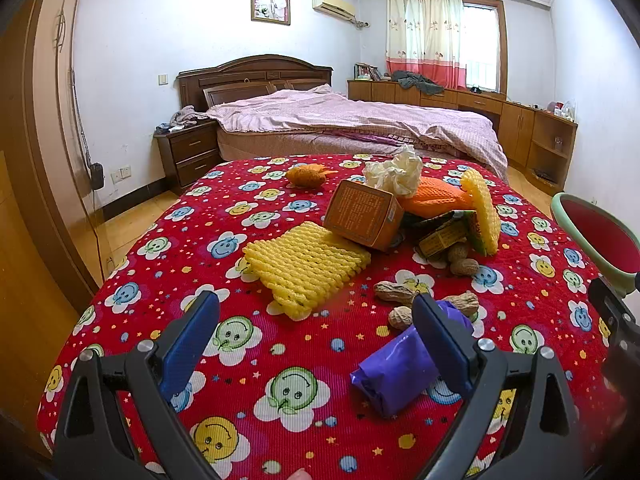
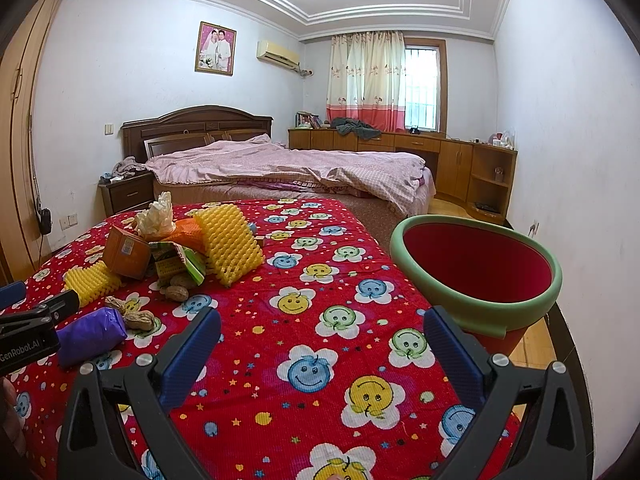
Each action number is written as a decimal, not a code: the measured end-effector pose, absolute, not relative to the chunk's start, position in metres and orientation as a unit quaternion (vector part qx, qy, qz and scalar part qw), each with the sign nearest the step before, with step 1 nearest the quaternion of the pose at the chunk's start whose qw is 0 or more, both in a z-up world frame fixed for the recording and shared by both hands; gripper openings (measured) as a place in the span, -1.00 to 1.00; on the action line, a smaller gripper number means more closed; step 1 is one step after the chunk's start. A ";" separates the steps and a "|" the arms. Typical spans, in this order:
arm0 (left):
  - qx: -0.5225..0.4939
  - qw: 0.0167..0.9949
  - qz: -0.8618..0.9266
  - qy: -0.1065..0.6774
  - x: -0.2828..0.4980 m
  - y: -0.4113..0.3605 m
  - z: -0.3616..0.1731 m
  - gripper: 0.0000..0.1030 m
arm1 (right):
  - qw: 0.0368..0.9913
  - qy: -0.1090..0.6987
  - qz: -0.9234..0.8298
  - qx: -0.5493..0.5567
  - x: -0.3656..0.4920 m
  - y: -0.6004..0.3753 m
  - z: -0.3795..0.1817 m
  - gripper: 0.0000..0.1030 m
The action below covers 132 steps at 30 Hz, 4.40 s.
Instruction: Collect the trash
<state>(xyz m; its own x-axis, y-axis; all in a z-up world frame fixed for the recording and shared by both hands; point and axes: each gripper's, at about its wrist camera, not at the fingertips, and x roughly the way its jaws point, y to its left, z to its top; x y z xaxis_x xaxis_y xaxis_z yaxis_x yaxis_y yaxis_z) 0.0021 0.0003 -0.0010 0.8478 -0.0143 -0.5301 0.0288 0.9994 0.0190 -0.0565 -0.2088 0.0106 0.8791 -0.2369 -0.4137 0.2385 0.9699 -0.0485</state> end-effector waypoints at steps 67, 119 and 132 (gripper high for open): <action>0.022 0.929 -0.077 0.361 0.095 -0.004 0.019 0.86 | 0.947 0.312 -0.054 0.054 0.000 -0.228 0.032 1.00; -0.046 0.922 -0.144 0.357 0.120 0.000 0.056 0.10 | 0.903 0.412 0.021 0.116 0.118 -0.225 0.015 -0.77; -0.040 0.911 -0.197 0.359 0.118 -0.047 0.077 0.10 | 0.918 0.376 -0.015 0.127 0.072 -0.259 0.058 -0.77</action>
